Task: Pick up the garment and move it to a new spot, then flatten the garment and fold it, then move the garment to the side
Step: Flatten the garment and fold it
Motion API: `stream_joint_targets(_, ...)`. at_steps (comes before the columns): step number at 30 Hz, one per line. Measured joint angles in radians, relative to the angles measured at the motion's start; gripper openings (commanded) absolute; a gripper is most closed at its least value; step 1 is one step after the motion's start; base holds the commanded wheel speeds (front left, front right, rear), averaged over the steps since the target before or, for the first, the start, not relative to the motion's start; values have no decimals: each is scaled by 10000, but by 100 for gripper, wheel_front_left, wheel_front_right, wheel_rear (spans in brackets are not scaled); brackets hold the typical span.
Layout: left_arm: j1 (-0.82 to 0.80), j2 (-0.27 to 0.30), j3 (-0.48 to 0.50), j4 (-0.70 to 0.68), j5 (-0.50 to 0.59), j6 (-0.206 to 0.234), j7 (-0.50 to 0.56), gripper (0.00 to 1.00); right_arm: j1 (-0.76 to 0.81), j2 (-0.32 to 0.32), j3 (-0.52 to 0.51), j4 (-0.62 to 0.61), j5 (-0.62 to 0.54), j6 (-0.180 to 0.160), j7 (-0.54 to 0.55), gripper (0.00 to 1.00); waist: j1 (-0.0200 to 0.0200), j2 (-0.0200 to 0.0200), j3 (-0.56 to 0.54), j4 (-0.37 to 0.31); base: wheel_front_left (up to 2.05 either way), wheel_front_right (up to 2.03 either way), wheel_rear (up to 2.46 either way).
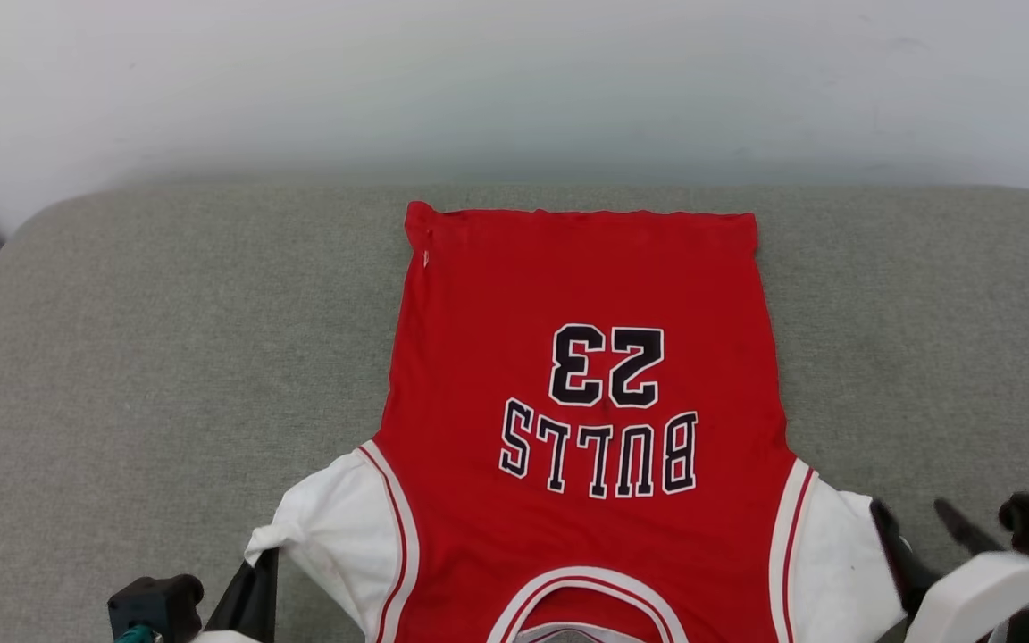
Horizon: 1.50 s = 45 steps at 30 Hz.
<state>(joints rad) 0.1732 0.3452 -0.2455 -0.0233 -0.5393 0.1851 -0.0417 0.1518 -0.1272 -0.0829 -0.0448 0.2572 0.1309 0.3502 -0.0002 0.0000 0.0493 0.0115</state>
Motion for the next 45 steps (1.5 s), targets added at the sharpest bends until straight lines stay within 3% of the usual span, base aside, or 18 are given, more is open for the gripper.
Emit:
stream_joint_targets(5, -337, 19, -73, -543, 117, 8, 8, 0, -1901, -497, -337, 621, 161, 0, -560, 100, 1, 0, 334, 228, 0, 0, 0)
stream_joint_targets(13, -1356, -67, -366, -1221, 424, -251, -339, 0, -6096, -1325, -514, 3662, 349, 0, -1187, 100, 4, 0, 1598, 763, 0, 0, 0)
stream_joint_targets(19, -2137, -309, -617, -1423, 512, -550, -752, 0, -9084, -2000, -721, 5641, 456, 0, 640, 100, 4, 0, 2877, 1361, 0, 0, 0)
stream_joint_targets(26, -2882, -520, -838, -1475, 543, -888, -1166, 0, -11588, -2414, -740, 6648, -119, 0, 3298, 100, 5, 0, 4217, 2161, 0, 0, 0)
stream_joint_targets(30, -3163, -639, -961, -1453, 535, -1051, -1298, 0, -12287, -2397, -928, 6997, -512, 0, 4316, 100, 5, 0, 4844, 2555, 0, 0, 0)
stream_joint_targets(39, -3529, -779, -1152, -1020, 539, -1231, -1465, 0, -12977, -2148, -1697, 7377, -1072, 0, 5114, 100, 3, 0, 5712, 3095, 0, 0, 0)
stream_joint_targets(40, -3568, -780, -1162, -978, 543, -1231, -1478, 0, -13001, -2130, -1833, 7407, -1081, 2, 5189, 95, 2, 0, 5729, 3118, 0, 0, 0)
stream_joint_targets(41, -3597, -788, -1172, -936, 543, -1229, -1507, 0, -13000, -2123, -1931, 7434, -1131, 2, 5237, 26, 3, 0, 5719, 3128, 0, 0, 0)
stream_joint_targets(42, -3617, -807, -1181, -882, 541, -1231, -1540, 0, -13000, -2109, -1983, 7453, -1198, 4, 5290, 0, 3, 0, 5691, 3138, 0, 0, 0)
stream_joint_targets(45, -3623, -834, -1206, -738, 539, -1233, -1553, 0, -12923, -2092, -2125, 7497, -1338, 2, 5356, 0, 3, 0, 5547, 3164, 0, 0, 0)
